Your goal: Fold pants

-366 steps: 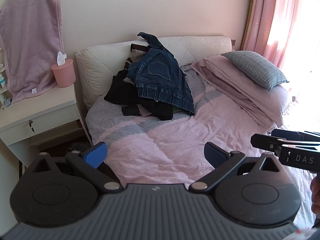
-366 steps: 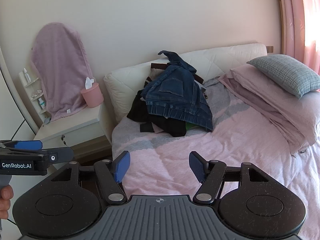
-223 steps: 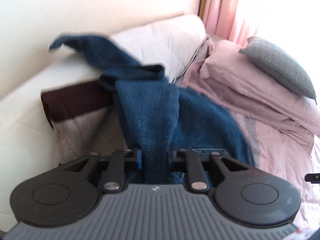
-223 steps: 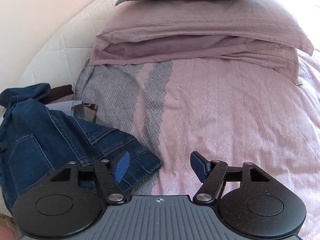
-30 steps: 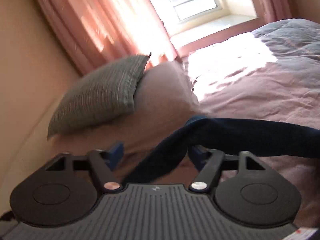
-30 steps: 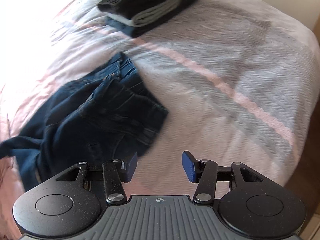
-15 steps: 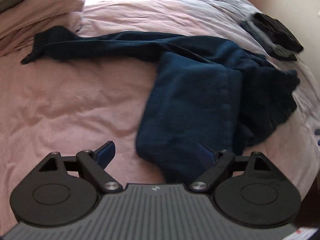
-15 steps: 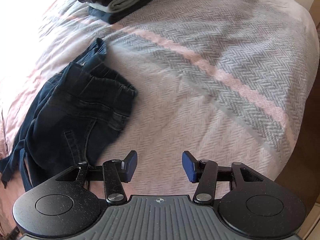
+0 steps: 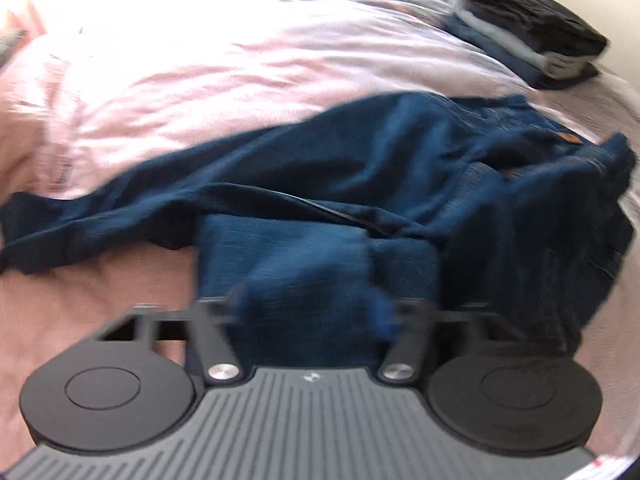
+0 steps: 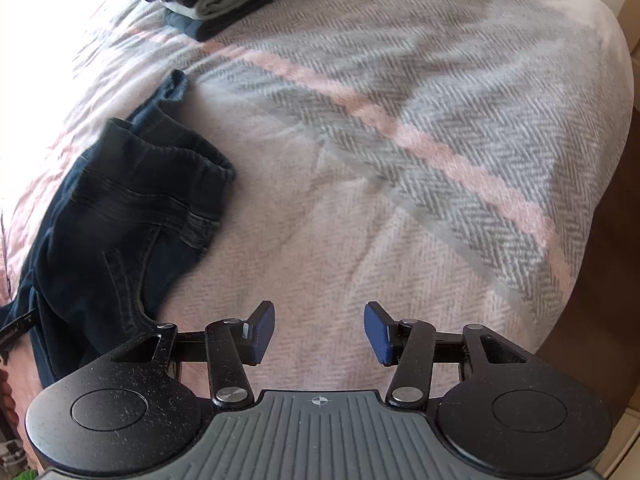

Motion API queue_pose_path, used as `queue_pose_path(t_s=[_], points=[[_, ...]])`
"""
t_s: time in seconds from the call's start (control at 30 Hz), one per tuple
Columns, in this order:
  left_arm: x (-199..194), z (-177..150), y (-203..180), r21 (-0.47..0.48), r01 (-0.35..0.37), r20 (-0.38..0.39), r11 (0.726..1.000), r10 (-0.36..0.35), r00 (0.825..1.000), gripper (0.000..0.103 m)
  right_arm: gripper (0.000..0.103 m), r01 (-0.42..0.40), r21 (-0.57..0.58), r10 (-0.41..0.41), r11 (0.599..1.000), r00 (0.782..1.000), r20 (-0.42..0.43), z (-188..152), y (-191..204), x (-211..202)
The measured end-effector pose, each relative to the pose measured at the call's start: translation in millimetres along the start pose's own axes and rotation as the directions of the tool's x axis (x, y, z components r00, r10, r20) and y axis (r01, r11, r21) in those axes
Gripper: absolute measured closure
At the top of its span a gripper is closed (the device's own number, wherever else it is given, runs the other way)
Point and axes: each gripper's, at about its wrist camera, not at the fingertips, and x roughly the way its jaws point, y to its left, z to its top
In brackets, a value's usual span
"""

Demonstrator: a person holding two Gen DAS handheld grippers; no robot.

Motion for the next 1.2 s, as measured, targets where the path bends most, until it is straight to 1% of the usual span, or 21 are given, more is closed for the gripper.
queue_pose_path(t_s=[0.03, 0.13, 0.2, 0.27, 0.33, 0.4, 0.43, 0.47, 0.5, 0.53, 0.6, 0.7, 0.73, 0.77, 0.8, 0.83, 0.9, 0.97, 1.07, 1.13, 1.2], points=[[-3, -3, 4, -0.018, 0.01, -0.003, 1.0, -0.01, 1.0, 0.099, 0.056, -0.004, 0.003, 0.004, 1.0, 1.0, -0.006, -1, -1, 3], [-46, -16, 30, -0.094, -0.031, 0.107, 0.995, 0.041, 0.993, 0.099, 0.056, -0.045, 0.01, 0.045, 0.999, 0.999, -0.008, 0, 2, 9], [-96, -34, 75, -0.242, -0.092, 0.168, 0.966, 0.135, 0.977, 0.1, 0.056, -0.087, 0.006, 0.087, 0.996, 0.996, 0.001, 4, 6, 12], [-151, -65, 133, -0.428, -0.165, 0.185, 0.889, 0.265, 0.946, 0.101, 0.056, -0.127, -0.007, 0.127, 0.992, 0.992, 0.012, 7, 13, 17], [-200, -107, 188, -0.593, -0.259, 0.127, 0.763, 0.406, 0.905, 0.102, 0.056, -0.165, -0.019, 0.166, 0.986, 0.986, 0.022, 11, 19, 22], [-231, -153, 229, -0.708, -0.32, 0.039, 0.629, 0.488, 0.872, 0.102, 0.056, -0.218, -0.02, 0.219, 0.976, 0.975, 0.037, 13, 26, 34], [-238, -172, 242, -0.747, -0.331, -0.006, 0.577, 0.492, 0.871, 0.102, 0.056, -0.249, -0.014, 0.25, 0.968, 0.967, 0.048, 14, 27, 40], [-241, -191, 250, -0.786, -0.311, -0.025, 0.535, 0.474, 0.88, 0.102, 0.056, -0.285, 0.0, 0.284, 0.959, 0.957, 0.064, 15, 28, 47], [-238, -208, 253, -0.814, -0.294, -0.036, 0.501, 0.462, 0.886, 0.102, 0.056, -0.325, 0.024, 0.322, 0.945, 0.943, 0.085, 15, 28, 57], [-231, -217, 251, -0.817, -0.314, -0.067, 0.484, 0.46, 0.885, 0.102, 0.056, -0.351, 0.051, 0.345, 0.935, 0.933, 0.099, 16, 28, 66], [-213, -234, 251, -0.812, -0.345, -0.127, 0.471, 0.435, 0.892, 0.102, 0.054, -0.377, 0.116, 0.364, 0.919, 0.924, 0.116, 20, 28, 89], [-195, -249, 254, -0.839, -0.332, -0.155, 0.432, 0.396, 0.905, 0.102, 0.052, -0.395, 0.201, 0.374, 0.896, 0.917, 0.136, 23, 28, 122], [-191, -249, 255, -0.838, -0.336, -0.159, 0.431, 0.396, 0.904, 0.102, 0.052, -0.414, 0.241, 0.386, 0.878, 0.909, 0.159, 25, 26, 128], [-189, -247, 256, -0.837, -0.338, -0.16, 0.431, 0.398, 0.903, 0.102, 0.052, -0.458, 0.29, 0.415, 0.841, 0.888, 0.198, 25, 25, 131], [-188, -247, 259, -0.838, -0.334, -0.154, 0.432, 0.4, 0.904, 0.102, 0.061, -0.486, 0.318, 0.436, 0.814, 0.873, 0.219, 26, 25, 132], [-188, -246, 262, -0.839, -0.329, -0.149, 0.433, 0.4, 0.904, 0.102, 0.093, -0.495, 0.331, 0.441, 0.804, 0.868, 0.228, 29, 27, 130], [-193, -244, 265, -0.845, -0.315, -0.131, 0.431, 0.404, 0.905, 0.102, 0.094, -0.506, 0.297, 0.456, 0.81, 0.861, 0.225, 38, 34, 114], [-205, -240, 268, -0.851, -0.298, -0.109, 0.431, 0.411, 0.905, 0.102, 0.096, -0.544, 0.221, 0.499, 0.81, 0.836, 0.228, 44, 35, 84], [-230, -242, 262, -0.844, -0.288, -0.08, 0.452, 0.426, 0.901, 0.101, 0.096, -0.591, 0.144, 0.553, 0.794, 0.8, 0.233, 46, 17, 21], [-246, -254, 251, -0.838, -0.287, -0.073, 0.464, 0.426, 0.902, 0.101, 0.096, -0.577, 0.068, 0.551, 0.814, 0.803, 0.226, 42, 2, -22], [-256, -271, 236, -0.835, -0.284, -0.078, 0.471, 0.41, 0.909, 0.1, 0.096, -0.503, 0.037, 0.488, 0.863, 0.851, 0.193, 36, -17, -51]])
